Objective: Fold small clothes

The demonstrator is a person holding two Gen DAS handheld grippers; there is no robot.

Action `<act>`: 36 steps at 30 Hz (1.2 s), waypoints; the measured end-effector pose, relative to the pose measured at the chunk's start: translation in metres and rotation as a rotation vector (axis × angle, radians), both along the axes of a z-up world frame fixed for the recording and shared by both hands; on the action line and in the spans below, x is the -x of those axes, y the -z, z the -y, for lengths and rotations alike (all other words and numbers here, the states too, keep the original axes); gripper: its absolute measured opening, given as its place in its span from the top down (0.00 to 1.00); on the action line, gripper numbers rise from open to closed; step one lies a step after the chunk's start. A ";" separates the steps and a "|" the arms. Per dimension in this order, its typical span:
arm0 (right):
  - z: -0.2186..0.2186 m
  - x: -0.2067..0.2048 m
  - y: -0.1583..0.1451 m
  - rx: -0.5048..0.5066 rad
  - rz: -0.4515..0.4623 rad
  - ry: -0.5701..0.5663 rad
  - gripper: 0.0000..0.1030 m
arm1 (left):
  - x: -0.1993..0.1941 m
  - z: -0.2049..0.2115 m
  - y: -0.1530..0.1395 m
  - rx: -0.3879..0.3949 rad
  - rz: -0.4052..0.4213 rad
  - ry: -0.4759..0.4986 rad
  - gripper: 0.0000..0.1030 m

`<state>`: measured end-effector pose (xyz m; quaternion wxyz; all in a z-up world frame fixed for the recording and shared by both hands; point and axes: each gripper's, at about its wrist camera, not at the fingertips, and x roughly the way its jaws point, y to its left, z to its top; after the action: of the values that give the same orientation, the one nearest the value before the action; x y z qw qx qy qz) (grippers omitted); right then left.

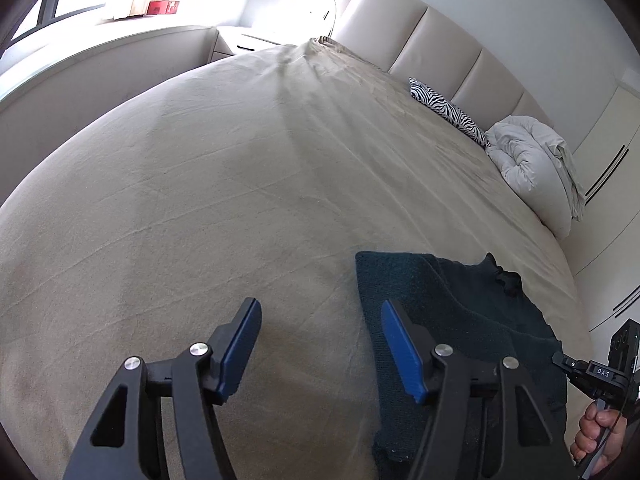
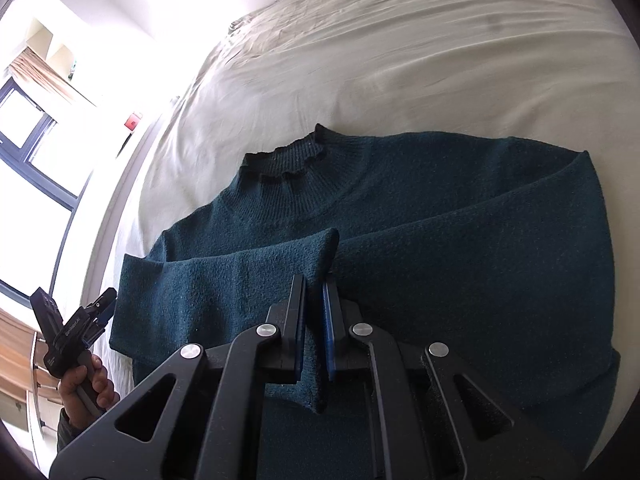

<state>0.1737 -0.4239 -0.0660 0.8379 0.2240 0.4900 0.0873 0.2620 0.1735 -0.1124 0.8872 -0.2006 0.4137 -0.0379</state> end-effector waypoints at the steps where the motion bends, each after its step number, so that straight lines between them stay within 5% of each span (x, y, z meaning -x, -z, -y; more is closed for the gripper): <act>1: 0.004 0.001 0.000 0.007 0.000 0.003 0.94 | -0.004 0.002 0.002 -0.005 -0.012 0.003 0.37; 13: 0.027 0.004 0.007 0.093 0.006 -0.003 0.93 | -0.044 0.034 0.008 -0.072 -0.068 0.061 0.41; 18: 0.030 0.001 0.014 0.077 0.010 0.002 0.93 | -0.055 0.047 0.015 -0.082 -0.097 0.122 0.86; 30: 0.050 0.003 0.034 0.099 -0.015 0.122 1.00 | -0.047 0.048 0.021 -0.109 -0.041 0.125 0.92; 36: 0.058 0.012 0.030 -0.043 0.016 0.078 1.00 | -0.046 0.042 0.027 -0.051 -0.025 0.124 0.92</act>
<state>0.1615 -0.4819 -0.0959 0.8397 0.2599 0.4721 0.0669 0.3082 0.1317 -0.1393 0.8828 -0.1525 0.4370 -0.0798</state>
